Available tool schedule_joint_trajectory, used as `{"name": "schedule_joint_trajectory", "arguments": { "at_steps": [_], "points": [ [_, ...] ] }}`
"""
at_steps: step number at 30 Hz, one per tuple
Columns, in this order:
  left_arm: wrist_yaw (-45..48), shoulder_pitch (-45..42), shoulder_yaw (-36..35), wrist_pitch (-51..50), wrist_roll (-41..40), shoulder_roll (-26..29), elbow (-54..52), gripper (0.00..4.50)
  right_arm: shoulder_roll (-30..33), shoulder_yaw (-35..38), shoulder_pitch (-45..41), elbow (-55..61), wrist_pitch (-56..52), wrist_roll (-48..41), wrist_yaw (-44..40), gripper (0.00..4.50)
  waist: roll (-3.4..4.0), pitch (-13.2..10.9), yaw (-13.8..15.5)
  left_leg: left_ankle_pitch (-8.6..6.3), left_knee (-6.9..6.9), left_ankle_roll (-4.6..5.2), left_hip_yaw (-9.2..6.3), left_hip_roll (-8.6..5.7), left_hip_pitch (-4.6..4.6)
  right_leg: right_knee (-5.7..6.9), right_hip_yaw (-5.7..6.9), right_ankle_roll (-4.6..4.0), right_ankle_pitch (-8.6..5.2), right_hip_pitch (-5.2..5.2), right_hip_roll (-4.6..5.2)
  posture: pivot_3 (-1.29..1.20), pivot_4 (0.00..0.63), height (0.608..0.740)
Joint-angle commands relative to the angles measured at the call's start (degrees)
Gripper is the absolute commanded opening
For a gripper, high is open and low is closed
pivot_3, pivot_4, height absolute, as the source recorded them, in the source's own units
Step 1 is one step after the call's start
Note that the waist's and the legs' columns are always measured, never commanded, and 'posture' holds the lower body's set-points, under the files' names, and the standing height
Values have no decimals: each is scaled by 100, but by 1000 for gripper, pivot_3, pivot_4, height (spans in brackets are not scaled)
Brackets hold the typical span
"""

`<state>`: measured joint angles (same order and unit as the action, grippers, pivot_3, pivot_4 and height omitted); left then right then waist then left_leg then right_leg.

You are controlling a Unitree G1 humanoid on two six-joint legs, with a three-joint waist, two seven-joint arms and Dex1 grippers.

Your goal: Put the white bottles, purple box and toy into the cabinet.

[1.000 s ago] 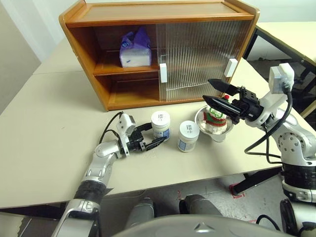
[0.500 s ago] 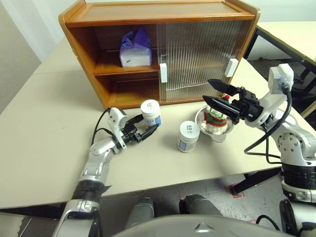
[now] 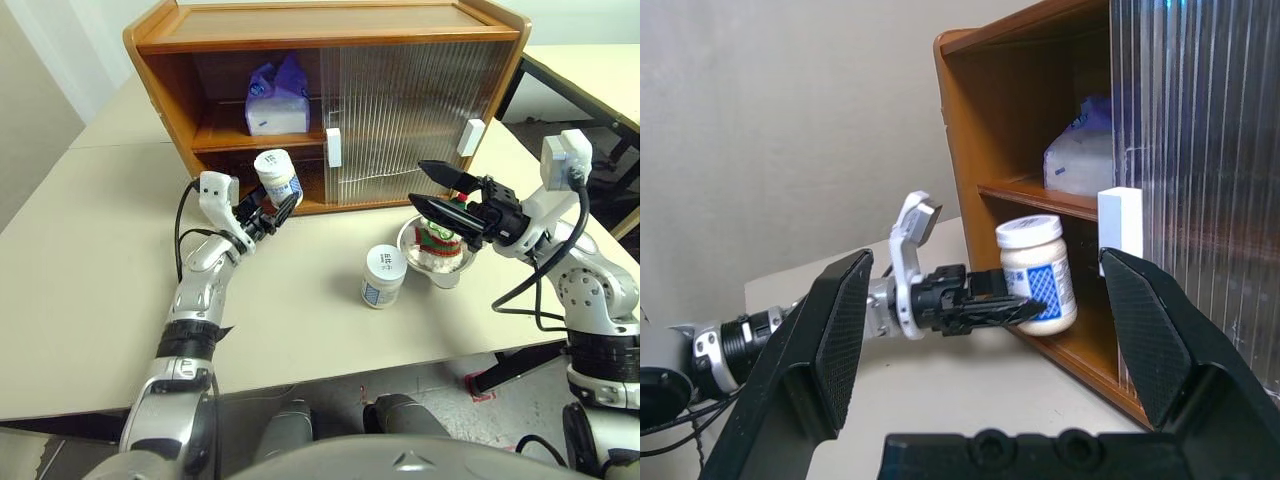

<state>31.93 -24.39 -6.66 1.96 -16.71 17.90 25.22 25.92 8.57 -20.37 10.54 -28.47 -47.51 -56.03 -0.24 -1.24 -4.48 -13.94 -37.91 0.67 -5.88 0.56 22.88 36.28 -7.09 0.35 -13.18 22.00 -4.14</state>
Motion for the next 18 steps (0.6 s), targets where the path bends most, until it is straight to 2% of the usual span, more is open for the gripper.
{"name": "schedule_joint_trajectory", "arguments": {
  "at_steps": [1, 18],
  "points": [
    [-208, -200, -40, 115, 178, -46, 288, 3057, 7, 12, -16, 0, 41, 12, -24, 4500, 0, 0, -4, 0, 0, 0, 1, -2, 0, -1, 0, 0, 0, 0, 0, -129, 27, 740],
    [-1282, -1136, 88, 998, 997, -470, 2089, 3057, 26, 22, -6, 79, -1, -18, 27, 4500, -10, -7, -10, 32, -12, 32, 4, -21, -2, -6, -6, 30, 0, -13, 0, -137, 36, 740]
  ]
}}
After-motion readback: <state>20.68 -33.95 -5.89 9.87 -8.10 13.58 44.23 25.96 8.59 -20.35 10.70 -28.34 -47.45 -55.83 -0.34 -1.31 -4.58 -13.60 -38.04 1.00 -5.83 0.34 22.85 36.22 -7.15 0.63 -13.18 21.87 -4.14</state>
